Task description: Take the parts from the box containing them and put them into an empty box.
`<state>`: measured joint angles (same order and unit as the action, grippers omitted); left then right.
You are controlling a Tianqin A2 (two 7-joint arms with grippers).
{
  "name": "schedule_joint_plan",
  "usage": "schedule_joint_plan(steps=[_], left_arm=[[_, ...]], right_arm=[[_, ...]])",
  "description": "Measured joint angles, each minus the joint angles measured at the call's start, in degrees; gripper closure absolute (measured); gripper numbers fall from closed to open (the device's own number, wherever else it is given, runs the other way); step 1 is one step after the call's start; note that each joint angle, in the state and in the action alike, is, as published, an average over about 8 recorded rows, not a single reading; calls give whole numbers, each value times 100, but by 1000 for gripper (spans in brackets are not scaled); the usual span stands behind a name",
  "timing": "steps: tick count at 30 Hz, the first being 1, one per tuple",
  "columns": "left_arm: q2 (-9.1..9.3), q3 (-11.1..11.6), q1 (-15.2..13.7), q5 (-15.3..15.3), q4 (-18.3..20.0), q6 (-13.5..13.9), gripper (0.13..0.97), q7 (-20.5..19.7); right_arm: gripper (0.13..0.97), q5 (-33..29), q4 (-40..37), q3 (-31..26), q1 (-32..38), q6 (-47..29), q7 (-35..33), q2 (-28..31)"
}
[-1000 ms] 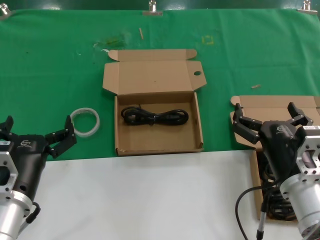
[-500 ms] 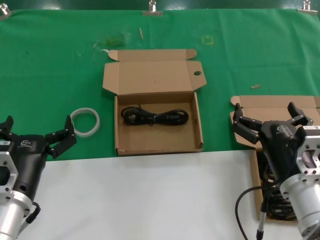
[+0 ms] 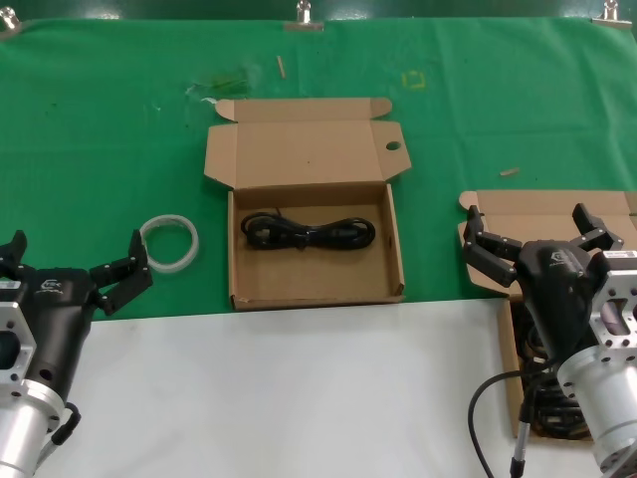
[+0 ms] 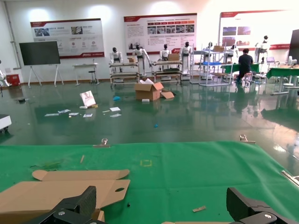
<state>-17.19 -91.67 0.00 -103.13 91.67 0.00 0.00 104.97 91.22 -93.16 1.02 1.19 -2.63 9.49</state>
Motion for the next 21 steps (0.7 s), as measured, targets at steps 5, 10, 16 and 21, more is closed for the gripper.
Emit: schedule_joint_plan(steps=[5, 10, 16, 21], left_arm=[[0, 0, 0, 0, 0, 0, 132, 0], [0, 0, 0, 0, 0, 0, 132, 0], [0, 0, 0, 0, 0, 0, 132, 0], [0, 0, 0, 0, 0, 0, 132, 0]], right_arm=[[129, 0, 0, 0, 0, 0, 0, 0], [129, 0, 0, 0, 0, 0, 0, 0], [129, 0, 0, 0, 0, 0, 0, 0], [129, 0, 0, 0, 0, 0, 0, 0]])
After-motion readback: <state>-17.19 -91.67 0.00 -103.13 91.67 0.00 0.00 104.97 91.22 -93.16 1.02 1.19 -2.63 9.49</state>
